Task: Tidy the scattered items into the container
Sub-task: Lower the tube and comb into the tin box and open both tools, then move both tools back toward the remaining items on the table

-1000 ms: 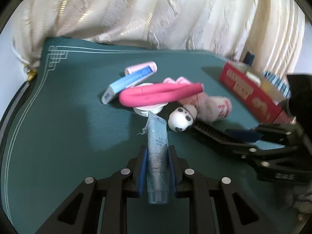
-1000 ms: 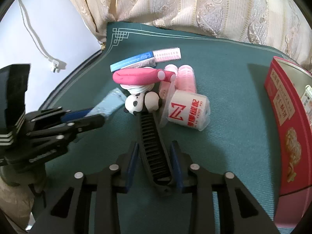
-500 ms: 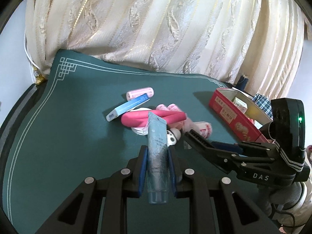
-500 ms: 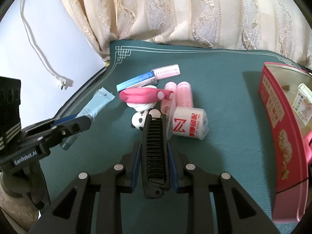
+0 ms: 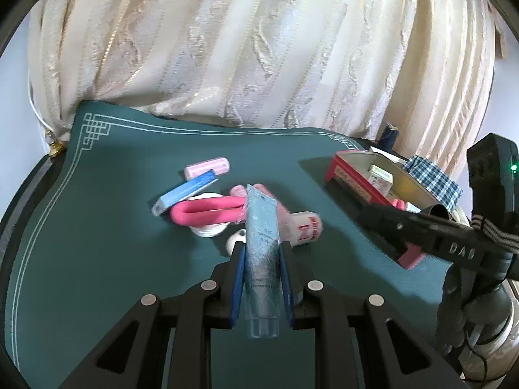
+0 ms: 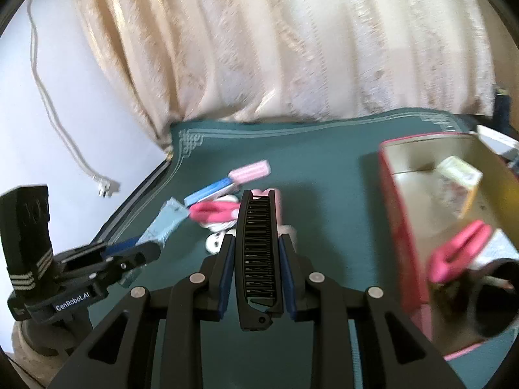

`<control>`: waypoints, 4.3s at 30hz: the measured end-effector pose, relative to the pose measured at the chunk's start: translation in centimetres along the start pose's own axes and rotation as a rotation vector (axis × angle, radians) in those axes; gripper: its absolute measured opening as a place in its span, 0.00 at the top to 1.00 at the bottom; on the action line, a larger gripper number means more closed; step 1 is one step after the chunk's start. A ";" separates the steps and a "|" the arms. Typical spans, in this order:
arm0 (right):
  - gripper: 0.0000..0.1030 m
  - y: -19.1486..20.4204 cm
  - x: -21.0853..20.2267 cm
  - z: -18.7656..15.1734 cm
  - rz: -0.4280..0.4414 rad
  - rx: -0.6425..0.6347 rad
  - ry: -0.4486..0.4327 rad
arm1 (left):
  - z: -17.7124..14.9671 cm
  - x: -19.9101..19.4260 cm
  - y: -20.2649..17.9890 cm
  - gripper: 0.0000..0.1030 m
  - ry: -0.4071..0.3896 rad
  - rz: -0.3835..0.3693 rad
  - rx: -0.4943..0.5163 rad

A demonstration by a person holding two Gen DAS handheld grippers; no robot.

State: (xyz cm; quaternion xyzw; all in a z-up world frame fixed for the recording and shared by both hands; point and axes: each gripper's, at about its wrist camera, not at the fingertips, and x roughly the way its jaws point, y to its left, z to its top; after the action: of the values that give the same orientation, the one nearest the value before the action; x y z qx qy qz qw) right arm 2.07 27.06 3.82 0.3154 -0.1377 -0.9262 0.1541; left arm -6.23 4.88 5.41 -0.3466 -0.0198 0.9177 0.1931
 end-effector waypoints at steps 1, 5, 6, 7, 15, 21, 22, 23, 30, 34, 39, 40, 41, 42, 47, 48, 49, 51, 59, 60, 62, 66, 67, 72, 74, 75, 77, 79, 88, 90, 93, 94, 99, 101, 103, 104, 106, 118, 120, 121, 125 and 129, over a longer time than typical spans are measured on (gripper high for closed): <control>0.72 -0.4 -0.7 0.1 -0.013 0.006 -0.016 | 0.1 0.1 -0.3 0.79 0.002 -0.009 0.002; 0.71 -2.2 -2.5 0.4 -0.068 0.024 -0.058 | 0.6 0.8 -2.0 0.79 0.014 -0.073 0.000; 0.71 -2.9 -2.9 0.4 -0.081 0.036 -0.066 | 0.7 1.0 -2.6 0.79 0.015 -0.080 0.009; 0.71 -3.5 -3.3 0.4 -0.090 0.048 -0.072 | 0.9 1.1 -3.1 0.79 0.015 -0.085 0.016; 0.71 -8.1 -6.9 0.6 -0.199 0.118 -0.140 | 2.1 2.4 -7.2 0.79 0.019 -0.140 0.071; 0.72 -11.5 -8.5 0.6 -0.288 0.149 -0.159 | 3.4 3.7 -10.0 0.79 0.024 -0.189 0.101; 0.72 -12.0 -8.6 0.6 -0.309 0.151 -0.159 | 3.5 3.9 -10.5 0.79 0.025 -0.199 0.107; 0.72 -12.4 -8.6 0.6 -0.315 0.154 -0.158 | 3.7 4.2 -11.1 0.79 0.025 -0.211 0.115; 0.72 -14.1 -8.2 0.5 -0.354 0.149 -0.150 | 5.4 7.0 -14.6 0.79 0.040 -0.278 0.135; 0.72 -14.4 -7.6 0.4 -0.385 0.135 -0.145 | 6.3 8.7 -15.9 0.79 0.053 -0.304 0.131; 0.71 -15.1 -7.7 0.3 -0.378 0.150 -0.153 | 7.4 10.4 -17.6 0.79 0.056 -0.320 0.136; 0.70 -15.1 -7.7 0.3 -0.380 0.149 -0.157 | 7.5 10.8 -17.8 0.79 0.058 -0.323 0.135; 0.70 -15.0 -7.8 0.2 -0.387 0.146 -0.163 | 7.6 11.2 -18.0 0.79 0.061 -0.324 0.134; 0.68 -14.9 -7.9 0.2 -0.399 0.140 -0.170 | 7.7 11.5 -18.2 0.79 0.065 -0.326 0.132; 0.33 -14.4 -8.5 0.1 -0.459 0.110 -0.207 | 7.8 13.0 -18.8 0.79 0.082 -0.333 0.111; 0.32 -14.2 -8.8 0.0 -0.472 0.102 -0.225 | 7.8 13.2 -18.9 0.79 0.083 -0.335 0.101; 0.32 -14.1 -8.9 0.1 -0.481 0.098 -0.232 | 7.8 13.4 -18.9 0.79 0.084 -0.336 0.092; 0.32 -14.0 -9.2 0.1 -0.505 0.090 -0.250 | 7.9 13.6 -18.9 0.79 0.087 -0.336 0.087; 0.31 -14.9 -9.4 0.1 -0.523 0.125 -0.251 | 7.9 13.8 -18.9 0.34 0.089 -0.333 0.052; 0.31 -14.9 -9.4 0.0 -0.524 0.126 -0.249 | 7.9 13.6 -18.8 0.34 0.081 -0.334 0.047; 0.31 -14.8 -9.5 -0.1 -0.528 0.126 -0.249 | 7.9 13.4 -18.8 0.34 0.077 -0.332 0.051; 0.31 -14.8 -9.4 -0.2 -0.531 0.125 -0.245 | 7.8 13.1 -18.9 0.34 0.071 -0.311 0.069; 0.31 -14.8 -9.4 -0.1 -0.531 0.125 -0.245 | 7.7 13.1 -18.9 0.34 0.071 -0.308 0.071; 0.31 -14.9 -9.2 -0.3 -0.535 0.128 -0.237 | 7.3 13.2 -18.5 0.34 0.083 -0.294 0.062; 0.31 -15.0 -9.2 -0.3 -0.538 0.128 -0.235 | 7.1 13.1 -18.3 0.34 0.084 -0.281 0.060; 0.31 -15.0 -9.1 -0.3 -0.541 0.127 -0.233 | 7.0 13.1 -18.2 0.34 0.084 -0.275 0.061; 0.30 -15.0 -9.0 -0.4 -0.545 0.127 -0.230 | 6.9 12.9 -18.0 0.34 0.081 -0.267 0.062; 0.30 -15.1 -9.0 -0.4 -0.547 0.127 -0.227 | 6.7 12.7 -17.7 0.34 0.078 -0.258 0.066; 0.30 -15.2 -8.4 -0.6 -0.561 0.123 -0.205 | 6.2 12.3 -16.0 0.34 0.083 -0.237 0.035; 0.30 -15.2 -8.2 -0.6 -0.565 0.119 -0.200 | 6.1 12.1 -15.6 0.34 0.082 -0.234 0.029; 0.30 -15.3 -7.9 -0.7 -0.576 0.114 -0.191 | 5.9 11.9 -15.0 0.34 0.081 -0.228 0.019; 0.30 -15.3 -7.9 -0.7 -0.578 0.114 -0.189 | 5.8 11.8 -14.7 0.34 0.080 -0.225 0.014; 0.30 -15.4 -7.6 -0.8 -0.604 0.109 -0.182 | 5.5 11.4 -13.7 0.34 0.080 -0.214 0.002; 0.30 -15.4 -7.5 -0.8 -0.616 0.105 -0.180 | 5.4 11.3 -13.3 0.34 0.081 -0.212 -0.002; 0.30 -15.4 -7.3 -0.8 -0.620 0.103 -0.175 | 5.2 11.0 -12.8 0.34 0.080 -0.210 -0.006; 0.30 -15.4 -7.2 -0.8 -0.620 0.103 -0.172 | 5.1 10.9 -12.6 0.34 0.079 -0.208 -0.007; 0.30 -15.4 -7.2 -0.8 -0.621 0.102 -0.171 | 5.0 10.6 -12.0 0.34 0.073 -0.196 -0.011; 0.30 -13.2 -9.0 -0.1 -0.567 0.100 -0.265 | 3.8 9.1 -5.4 0.34 0.052 -0.078 -0.101; 0.30 -11.7 -9.3 0.3 -0.536 0.086 -0.286 | 3.6 9.0 -4.4 0.34 0.048 -0.062 -0.119; 0.30 -11.3 -9.4 0.4 -0.521 0.080 -0.289 | 3.6 9.0 -3.9 0.34 0.047 -0.057 -0.127; 0.26 -8.0 -8.8 1.0 -0.427 0.024 -0.287 | 3.1 8.6 -1.8 0.34 0.038 -0.032 -0.158; 0.23 -4.0 -7.1 1.1 -0.319 -0.060 -0.249 | 2.8 8.0 0.2 0.34 0.029 -0.007 -0.189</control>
State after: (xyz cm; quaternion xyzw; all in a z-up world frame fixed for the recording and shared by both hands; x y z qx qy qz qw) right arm 5.88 33.56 7.07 0.2116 -0.0762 -0.9744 -0.0036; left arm -13.56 7.94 2.43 -0.3763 -0.1046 0.9060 0.1630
